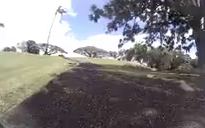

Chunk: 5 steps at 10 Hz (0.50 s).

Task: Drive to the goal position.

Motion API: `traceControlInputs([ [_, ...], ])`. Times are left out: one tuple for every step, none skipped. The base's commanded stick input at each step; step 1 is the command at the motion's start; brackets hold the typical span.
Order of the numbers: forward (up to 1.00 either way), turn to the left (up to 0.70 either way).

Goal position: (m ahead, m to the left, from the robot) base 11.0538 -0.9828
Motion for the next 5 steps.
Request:
traceControlInputs([
  [0.70,0.00],
  [0.70,0.00],
  [0.70,0.01],
  [0.70,0.07],
  [0.70,0.35],
])
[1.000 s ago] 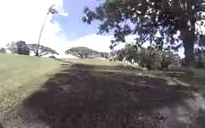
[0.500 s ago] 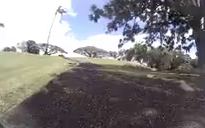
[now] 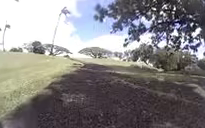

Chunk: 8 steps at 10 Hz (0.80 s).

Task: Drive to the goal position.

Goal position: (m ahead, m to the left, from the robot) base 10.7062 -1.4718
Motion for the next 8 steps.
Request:
traceControlInputs([
  [0.70,0.24],
  [0.70,0.05],
  [0.70,0.00],
  [0.70,0.00],
  [0.70,0.00],
  [0.70,0.00],
  [0.70,-0.01],
  [0.70,-0.08],
])
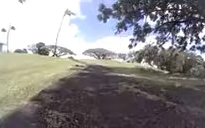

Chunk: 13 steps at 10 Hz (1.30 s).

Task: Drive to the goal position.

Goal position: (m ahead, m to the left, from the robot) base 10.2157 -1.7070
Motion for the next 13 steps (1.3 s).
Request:
traceControlInputs([
  [0.70,-0.29],
  [0.70,-0.23],
  [0.70,-0.09],
  [0.70,0.00],
  [0.70,0.00],
  [0.70,0.00],
  [0.70,0.00],
  [0.70,0.00],
  [0.70,0.00],
  [0.70,0.00],
  [0.70,0.00],
  [0.70,0.00],
  [0.70,0.00],
])
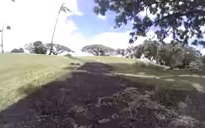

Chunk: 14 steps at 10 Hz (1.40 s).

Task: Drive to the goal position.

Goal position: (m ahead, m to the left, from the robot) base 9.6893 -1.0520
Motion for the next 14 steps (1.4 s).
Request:
traceControlInputs([
  [0.70,0.00],
  [0.70,0.00],
  [0.70,0.00],
  [0.70,0.00],
  [0.70,0.00],
  [0.70,0.00],
  [0.70,0.00],
  [0.70,0.05],
  [0.70,0.09],
  [0.70,0.10],
  [0.70,0.29],
  [0.70,0.14],
  [0.70,0.00],
  [0.70,0.00],
])
